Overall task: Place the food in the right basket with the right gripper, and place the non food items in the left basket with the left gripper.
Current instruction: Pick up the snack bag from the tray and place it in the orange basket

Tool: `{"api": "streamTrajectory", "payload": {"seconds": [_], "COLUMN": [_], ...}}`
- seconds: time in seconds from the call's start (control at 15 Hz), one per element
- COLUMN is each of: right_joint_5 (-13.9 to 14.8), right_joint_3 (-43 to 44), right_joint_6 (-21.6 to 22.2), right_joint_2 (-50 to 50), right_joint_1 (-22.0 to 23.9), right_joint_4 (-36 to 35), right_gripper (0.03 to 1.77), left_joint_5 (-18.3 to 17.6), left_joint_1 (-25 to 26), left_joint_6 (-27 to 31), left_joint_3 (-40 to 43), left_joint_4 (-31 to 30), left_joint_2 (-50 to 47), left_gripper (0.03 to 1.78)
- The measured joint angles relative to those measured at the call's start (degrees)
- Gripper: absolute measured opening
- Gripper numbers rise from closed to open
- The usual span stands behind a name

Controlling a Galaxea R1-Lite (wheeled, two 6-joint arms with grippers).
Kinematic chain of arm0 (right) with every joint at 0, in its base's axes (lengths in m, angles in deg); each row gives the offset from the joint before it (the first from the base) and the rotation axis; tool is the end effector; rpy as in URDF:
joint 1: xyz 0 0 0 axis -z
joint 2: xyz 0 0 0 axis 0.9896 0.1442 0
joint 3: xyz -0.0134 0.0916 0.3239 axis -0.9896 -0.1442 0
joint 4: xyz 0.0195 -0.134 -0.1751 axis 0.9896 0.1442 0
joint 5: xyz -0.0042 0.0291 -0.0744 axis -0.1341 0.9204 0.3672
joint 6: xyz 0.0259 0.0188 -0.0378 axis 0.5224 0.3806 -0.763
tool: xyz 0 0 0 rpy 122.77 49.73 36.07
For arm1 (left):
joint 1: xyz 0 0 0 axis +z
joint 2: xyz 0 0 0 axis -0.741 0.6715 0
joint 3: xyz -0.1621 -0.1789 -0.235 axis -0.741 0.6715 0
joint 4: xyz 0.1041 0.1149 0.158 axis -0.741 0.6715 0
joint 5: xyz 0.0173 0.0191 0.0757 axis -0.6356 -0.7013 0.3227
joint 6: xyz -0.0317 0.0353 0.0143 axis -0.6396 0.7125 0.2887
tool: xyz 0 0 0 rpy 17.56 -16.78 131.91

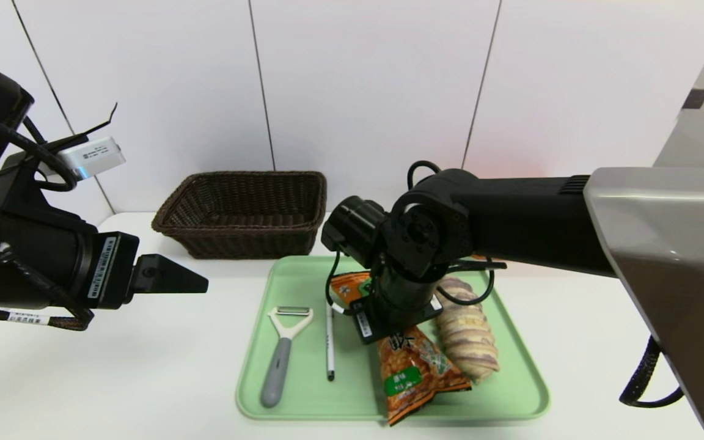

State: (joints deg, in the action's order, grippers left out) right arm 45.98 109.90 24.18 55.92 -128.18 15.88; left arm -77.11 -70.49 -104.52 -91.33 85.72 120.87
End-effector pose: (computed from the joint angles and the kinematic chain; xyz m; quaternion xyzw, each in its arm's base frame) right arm 0.3336 0.3373 0.1415 -0.1346 0.5613 0.1374 0.8050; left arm 0.2087 -0.0917 0.2989 -0.0730 0.3988 -0.1646 0.8992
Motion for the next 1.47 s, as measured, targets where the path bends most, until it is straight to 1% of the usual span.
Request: {"api": "streamTrajectory", "payload": {"seconds": [0.2,0.27,0.4,0.47,0.6,0.73,0.87,1.0,1.13,1.33,1.47], "right_joint_5": [-0.3,-0.5,-0.7,-0.7,-1.0,-1.1,-0.7,-0.6,-0.5,-0.5,-0.3], "right_joint_3": [-0.1,-0.1,0.0,0.0,0.1,0.1,0.1,0.1,0.1,0.0,0.0], "right_joint_6": [-0.1,-0.2,-0.8,-1.2,-2.1,-2.3,-2.2,-2.1,-2.0,-1.8,-1.5], "right_joint_2": [-2.2,-3.6,-7.6,-9.7,-13.9,-17.0,-18.9,-19.9,-20.2,-18.9,-16.9], "right_joint_1": [0.0,0.0,-0.1,-0.1,0.2,2.0,5.9,10.6,16.6,25.1,29.7], "right_joint_4": [0.4,0.3,-0.9,-3.0,-10.5,-18.3,-25.2,-28.5,-32.0,-33.7,-33.9], "right_gripper": [0.49,0.44,0.44,0.44,0.44,0.44,0.44,0.44,0.44,0.44,0.43], "left_joint_5": [0.0,0.0,0.0,-0.1,-0.2,-0.2,-0.2,-0.2,-0.2,-0.1,0.0], "left_joint_1": [0.0,0.0,0.0,0.0,0.0,-0.5,-1.1,-1.3,-1.7,-3.3,-3.8], "left_joint_6": [0.5,0.5,0.5,0.5,0.6,0.6,0.5,0.5,0.5,0.3,0.3], "left_joint_3": [0.0,0.1,0.3,0.3,0.4,0.5,0.6,0.6,0.5,0.4,0.3], "left_joint_4": [0.0,0.0,0.0,0.0,0.2,0.3,0.4,0.3,0.2,0.2,0.2], "left_joint_2": [0.1,0.1,0.3,0.4,0.7,1.0,1.2,1.3,1.3,1.3,1.4], "left_gripper": [1.69,1.69,1.69,1.69,1.69,1.69,1.69,1.69,1.69,1.69,1.69]}}
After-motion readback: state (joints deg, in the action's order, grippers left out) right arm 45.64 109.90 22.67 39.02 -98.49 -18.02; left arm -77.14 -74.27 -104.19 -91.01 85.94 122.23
